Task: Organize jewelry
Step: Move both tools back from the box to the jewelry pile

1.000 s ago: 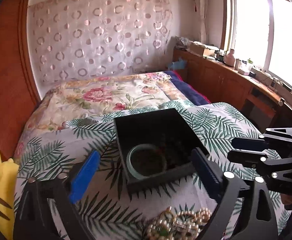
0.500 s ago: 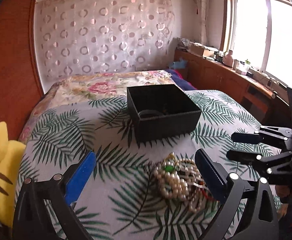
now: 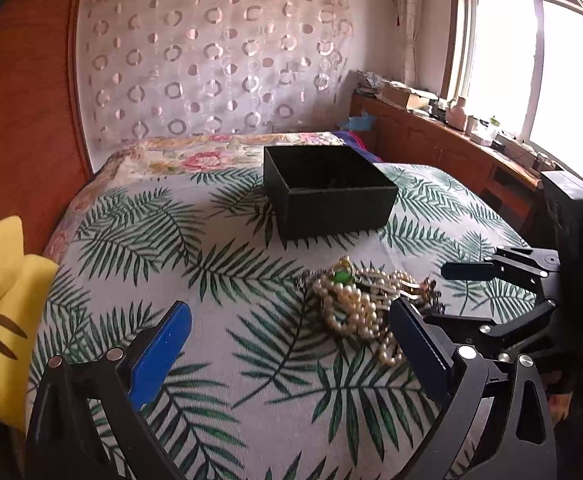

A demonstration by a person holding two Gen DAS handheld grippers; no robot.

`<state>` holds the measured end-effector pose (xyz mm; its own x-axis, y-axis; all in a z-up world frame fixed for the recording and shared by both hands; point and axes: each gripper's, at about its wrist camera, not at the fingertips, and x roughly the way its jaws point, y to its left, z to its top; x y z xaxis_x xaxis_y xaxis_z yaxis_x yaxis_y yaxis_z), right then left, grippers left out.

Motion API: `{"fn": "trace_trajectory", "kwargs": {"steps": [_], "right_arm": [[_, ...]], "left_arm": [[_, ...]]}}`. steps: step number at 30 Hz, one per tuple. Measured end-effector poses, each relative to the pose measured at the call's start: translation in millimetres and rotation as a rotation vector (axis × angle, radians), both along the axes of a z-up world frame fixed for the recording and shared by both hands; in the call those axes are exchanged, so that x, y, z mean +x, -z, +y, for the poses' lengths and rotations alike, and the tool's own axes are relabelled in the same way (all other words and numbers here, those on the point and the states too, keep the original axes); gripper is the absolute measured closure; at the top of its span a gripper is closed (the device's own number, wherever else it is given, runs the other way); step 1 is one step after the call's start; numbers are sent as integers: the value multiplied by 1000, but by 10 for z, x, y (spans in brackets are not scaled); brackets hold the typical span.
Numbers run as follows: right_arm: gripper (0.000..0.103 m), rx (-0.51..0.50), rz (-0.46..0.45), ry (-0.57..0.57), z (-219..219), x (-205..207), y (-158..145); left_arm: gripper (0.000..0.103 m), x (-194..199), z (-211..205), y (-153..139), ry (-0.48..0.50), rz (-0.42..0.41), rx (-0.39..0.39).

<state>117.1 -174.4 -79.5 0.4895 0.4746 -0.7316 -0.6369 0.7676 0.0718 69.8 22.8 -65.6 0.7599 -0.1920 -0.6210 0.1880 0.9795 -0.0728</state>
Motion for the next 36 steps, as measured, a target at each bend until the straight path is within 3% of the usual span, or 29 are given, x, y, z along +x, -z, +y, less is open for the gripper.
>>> {"fn": "trace_trajectory", "kwargs": {"steps": [13, 14, 17, 36], "right_arm": [[31, -80, 15, -9, 143, 55, 88], [38, -82, 13, -12, 156, 49, 90], [40, -95, -4, -15, 175, 27, 86], [40, 7, -73, 85, -404, -97, -176]], "left_arm": [[8, -69, 0, -11, 3, -4, -9], [8, -71, -3, -13, 4, -3, -9], [8, -71, -7, -3, 6, 2, -10], [8, 69, -130, 214, -3, 90, 11]]}}
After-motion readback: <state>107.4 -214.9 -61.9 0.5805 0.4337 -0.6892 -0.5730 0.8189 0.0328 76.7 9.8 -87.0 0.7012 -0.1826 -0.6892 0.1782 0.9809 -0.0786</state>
